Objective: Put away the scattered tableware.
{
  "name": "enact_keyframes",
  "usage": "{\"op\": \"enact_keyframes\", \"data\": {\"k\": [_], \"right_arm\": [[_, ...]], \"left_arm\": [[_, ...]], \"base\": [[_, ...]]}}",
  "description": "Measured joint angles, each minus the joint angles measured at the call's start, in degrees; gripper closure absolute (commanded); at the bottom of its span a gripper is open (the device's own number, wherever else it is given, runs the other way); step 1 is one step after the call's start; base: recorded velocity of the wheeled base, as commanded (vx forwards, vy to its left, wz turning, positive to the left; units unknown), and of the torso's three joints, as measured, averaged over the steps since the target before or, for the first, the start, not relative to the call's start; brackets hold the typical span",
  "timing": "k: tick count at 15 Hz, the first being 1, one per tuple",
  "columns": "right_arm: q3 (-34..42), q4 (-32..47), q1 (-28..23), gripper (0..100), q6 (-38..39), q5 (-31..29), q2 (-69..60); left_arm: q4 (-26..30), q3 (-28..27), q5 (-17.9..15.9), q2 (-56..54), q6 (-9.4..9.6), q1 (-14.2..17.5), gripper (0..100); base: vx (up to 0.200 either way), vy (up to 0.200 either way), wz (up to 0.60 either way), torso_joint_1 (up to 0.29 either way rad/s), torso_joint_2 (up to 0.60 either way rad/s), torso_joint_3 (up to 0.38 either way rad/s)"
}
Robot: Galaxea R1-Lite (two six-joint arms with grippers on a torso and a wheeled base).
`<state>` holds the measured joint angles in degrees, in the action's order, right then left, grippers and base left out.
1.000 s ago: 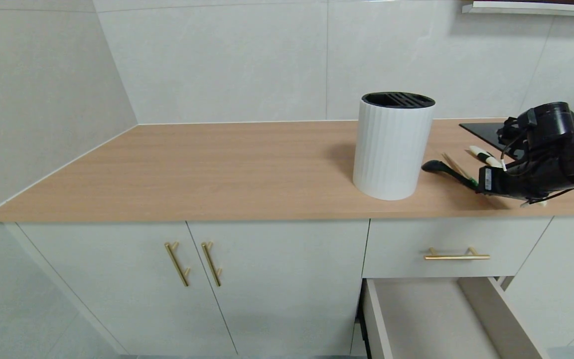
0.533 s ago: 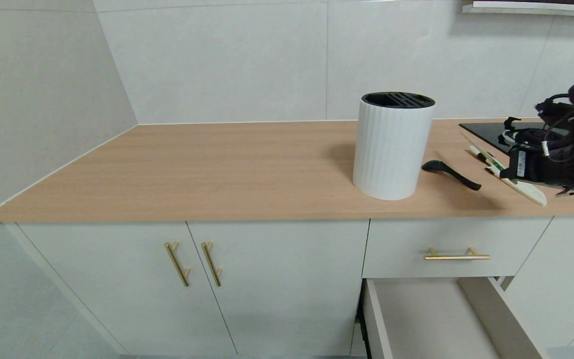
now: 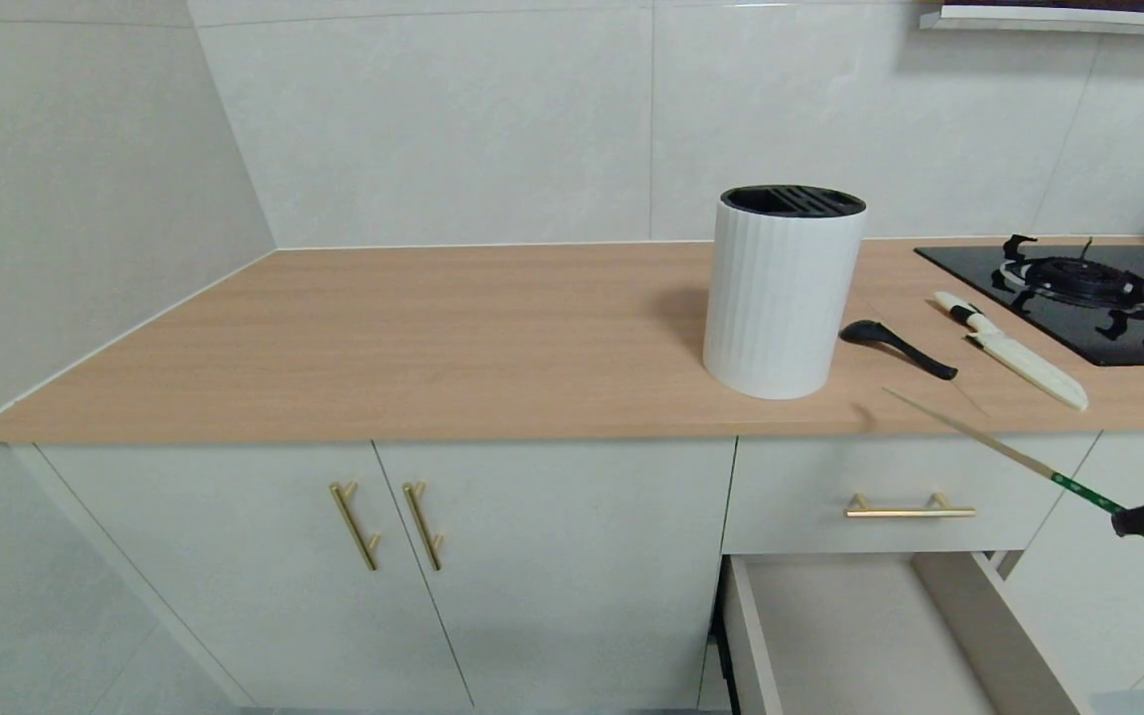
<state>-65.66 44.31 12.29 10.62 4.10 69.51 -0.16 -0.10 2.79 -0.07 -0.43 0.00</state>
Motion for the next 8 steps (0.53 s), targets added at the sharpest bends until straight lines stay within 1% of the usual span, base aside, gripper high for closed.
{"op": "enact_keyframes", "data": {"k": [4, 7, 8], "right_arm": [[8.89, 0.29, 1.4, 100, -1.82, 1.05, -7.22], [13.09, -3.23, 1.57, 100, -2.13, 0.91, -5.01], [14.4, -4.68, 1.62, 100, -2.11, 0.72, -2.86]], "left_arm": [[0.0, 0.0, 0.0, 0.0, 0.0, 0.0, 0], [0.0, 0.0, 0.0, 0.0, 0.0, 0.0, 0], [-0.06, 0.0, -0.01, 0.0, 0.0, 0.0, 0]], "base": [[0.0, 0.0, 0.0, 0.0, 0.0, 0.0], [0.0, 0.0, 0.0, 0.0, 0.0, 0.0], [0.0, 0.0, 0.0, -0.051, 0.18, 0.129]]}}
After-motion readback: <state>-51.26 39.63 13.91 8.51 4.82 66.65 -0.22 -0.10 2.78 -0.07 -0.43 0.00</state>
